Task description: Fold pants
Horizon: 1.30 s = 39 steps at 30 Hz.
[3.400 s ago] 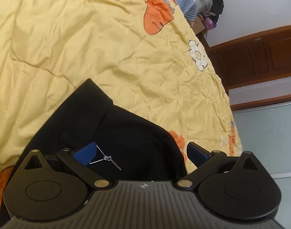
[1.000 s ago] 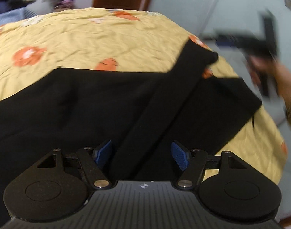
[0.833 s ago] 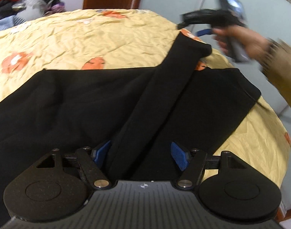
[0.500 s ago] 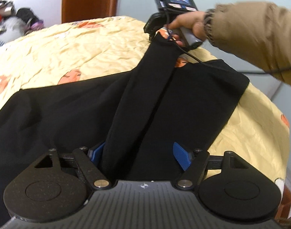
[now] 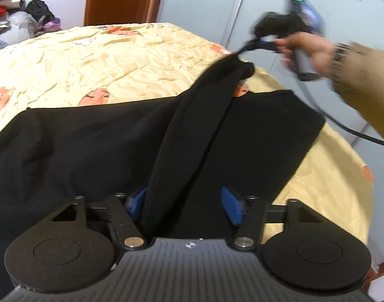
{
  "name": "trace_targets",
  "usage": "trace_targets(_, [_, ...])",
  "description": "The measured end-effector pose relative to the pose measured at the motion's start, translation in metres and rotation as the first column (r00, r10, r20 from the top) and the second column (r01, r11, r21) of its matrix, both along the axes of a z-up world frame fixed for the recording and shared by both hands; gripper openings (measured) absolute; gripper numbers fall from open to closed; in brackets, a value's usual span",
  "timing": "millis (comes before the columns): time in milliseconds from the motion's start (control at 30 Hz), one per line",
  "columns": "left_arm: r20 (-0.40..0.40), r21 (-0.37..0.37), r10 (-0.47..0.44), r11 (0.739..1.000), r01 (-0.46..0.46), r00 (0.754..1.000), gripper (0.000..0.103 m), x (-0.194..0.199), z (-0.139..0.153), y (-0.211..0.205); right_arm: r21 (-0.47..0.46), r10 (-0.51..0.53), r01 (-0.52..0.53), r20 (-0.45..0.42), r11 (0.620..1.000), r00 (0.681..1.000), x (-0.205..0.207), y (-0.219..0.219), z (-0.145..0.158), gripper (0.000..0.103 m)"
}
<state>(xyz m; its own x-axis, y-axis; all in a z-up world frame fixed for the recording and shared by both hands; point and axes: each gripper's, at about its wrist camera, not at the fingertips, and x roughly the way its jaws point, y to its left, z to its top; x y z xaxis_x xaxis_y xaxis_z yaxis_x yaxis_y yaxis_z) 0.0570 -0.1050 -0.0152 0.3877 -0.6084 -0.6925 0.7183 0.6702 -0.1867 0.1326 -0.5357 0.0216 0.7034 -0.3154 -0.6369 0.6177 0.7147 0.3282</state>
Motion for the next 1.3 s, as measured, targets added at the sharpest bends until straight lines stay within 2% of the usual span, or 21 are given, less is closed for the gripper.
trace_targets(33, [0.016, 0.013, 0.012, 1.0, -0.012, 1.0, 0.046, -0.001, 0.0, -0.001, 0.018, -0.013, 0.013, 0.03, 1.0, 0.999, -0.018, -0.006, 0.001, 0.006])
trace_targets(100, [0.041, 0.037, 0.035, 0.999, -0.037, 0.999, 0.012, -0.003, 0.0, -0.004, 0.042, -0.044, 0.041, 0.068, 0.998, 0.997, -0.053, -0.015, -0.001, 0.006])
trace_targets(200, [0.032, 0.028, 0.051, 0.998, -0.052, 0.998, 0.004, -0.003, 0.0, -0.004, 0.099, -0.09, 0.079, 0.12, 0.992, 0.989, -0.104, -0.029, -0.008, 0.006])
trace_targets(400, [0.061, 0.03, 0.066, 0.997, -0.068, 0.996, 0.003, -0.014, 0.005, -0.002, 0.205, -0.161, 0.118, 0.207, 0.972, 0.965, -0.181, -0.042, -0.024, 0.006])
trace_targets(500, [0.082, 0.033, 0.057, 0.998, -0.06, 0.995, 0.003, -0.021, 0.008, 0.001, 0.217, -0.162, 0.114, 0.22, 0.969, 0.962, -0.206, -0.037, -0.031, 0.006])
trace_targets(633, [0.07, 0.051, 0.044, 0.998, -0.048, 0.997, 0.003, -0.026, 0.009, 0.003, 0.252, -0.193, 0.135, 0.222, 0.958, 0.956, -0.234, -0.038, -0.046, 0.006])
trace_targets(900, [0.115, 0.124, 0.002, 0.992, -0.016, 0.993, 0.003, -0.039, 0.001, -0.006, 0.298, -0.226, 0.165, 0.184, 0.94, 0.957, -0.254, -0.043, -0.079, 0.006])
trace_targets(1033, [0.12, 0.131, 0.0, 0.991, -0.016, 0.993, 0.003, -0.042, 0.002, -0.006, 0.268, -0.209, 0.157, 0.179, 0.95, 0.961, -0.256, -0.039, -0.078, 0.006])
trace_targets(1233, [0.17, 0.167, -0.043, 0.986, 0.015, 0.984, 0.003, -0.052, 0.001, -0.008, 0.238, -0.196, 0.153, 0.172, 0.959, 0.965, -0.256, -0.039, -0.08, 0.006])
trace_targets(1300, [0.185, 0.189, -0.08, 0.981, 0.044, 0.979, 0.007, -0.055, 0.001, -0.008, 0.224, -0.191, 0.152, 0.166, 0.963, 0.968, -0.256, -0.04, -0.08, 0.006])
